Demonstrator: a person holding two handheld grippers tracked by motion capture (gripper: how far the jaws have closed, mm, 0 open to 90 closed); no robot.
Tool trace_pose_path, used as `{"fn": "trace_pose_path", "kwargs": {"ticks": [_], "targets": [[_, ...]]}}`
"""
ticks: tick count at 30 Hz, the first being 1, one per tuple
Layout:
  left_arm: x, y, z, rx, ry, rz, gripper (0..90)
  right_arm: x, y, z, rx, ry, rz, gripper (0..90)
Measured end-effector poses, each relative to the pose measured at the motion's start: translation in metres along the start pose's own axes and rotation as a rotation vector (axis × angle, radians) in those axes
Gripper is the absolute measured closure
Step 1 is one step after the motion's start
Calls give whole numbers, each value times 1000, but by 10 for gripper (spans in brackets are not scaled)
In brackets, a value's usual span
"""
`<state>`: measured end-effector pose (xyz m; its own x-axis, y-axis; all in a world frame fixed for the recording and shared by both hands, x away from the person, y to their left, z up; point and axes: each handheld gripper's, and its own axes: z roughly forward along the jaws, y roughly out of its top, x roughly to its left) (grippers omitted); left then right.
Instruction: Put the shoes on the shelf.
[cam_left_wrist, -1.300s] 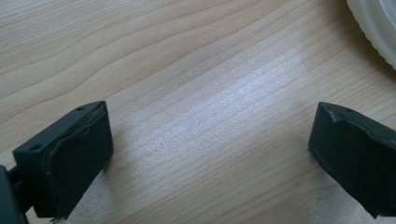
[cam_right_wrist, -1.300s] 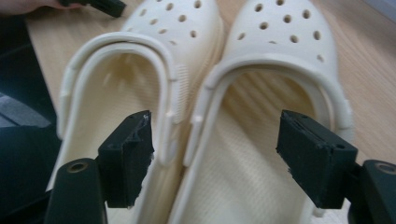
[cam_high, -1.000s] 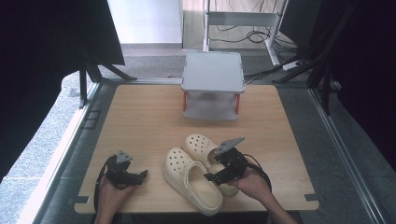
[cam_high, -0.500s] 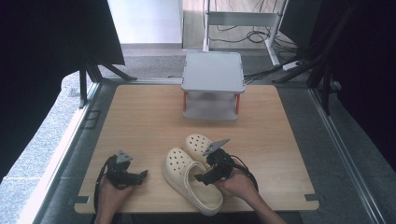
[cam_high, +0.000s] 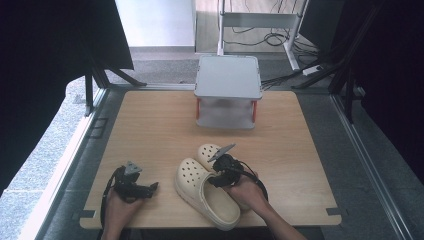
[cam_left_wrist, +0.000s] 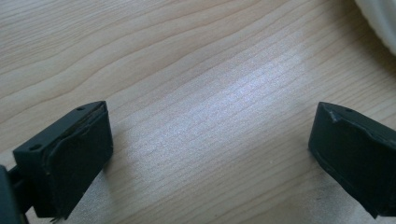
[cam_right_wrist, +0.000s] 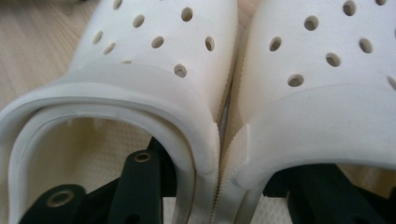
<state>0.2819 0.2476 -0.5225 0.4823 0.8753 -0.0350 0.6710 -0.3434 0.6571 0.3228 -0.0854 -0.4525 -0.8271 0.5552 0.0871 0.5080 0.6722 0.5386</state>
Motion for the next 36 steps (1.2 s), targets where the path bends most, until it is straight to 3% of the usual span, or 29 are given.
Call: {"fn": "trace_pose_path", "kwargs": {"ticks": [7,19,36], "targets": [[0,0,0,-2,-1,-4,0,-1,0,-6,11,8,-18,647],[0,0,0,-2,-1,-3,0,-8,8,-36,-15,28,-7,646],[0,0,0,-1,-1,-3,0,-27,25,-77,-43,-55,36,646]]}}
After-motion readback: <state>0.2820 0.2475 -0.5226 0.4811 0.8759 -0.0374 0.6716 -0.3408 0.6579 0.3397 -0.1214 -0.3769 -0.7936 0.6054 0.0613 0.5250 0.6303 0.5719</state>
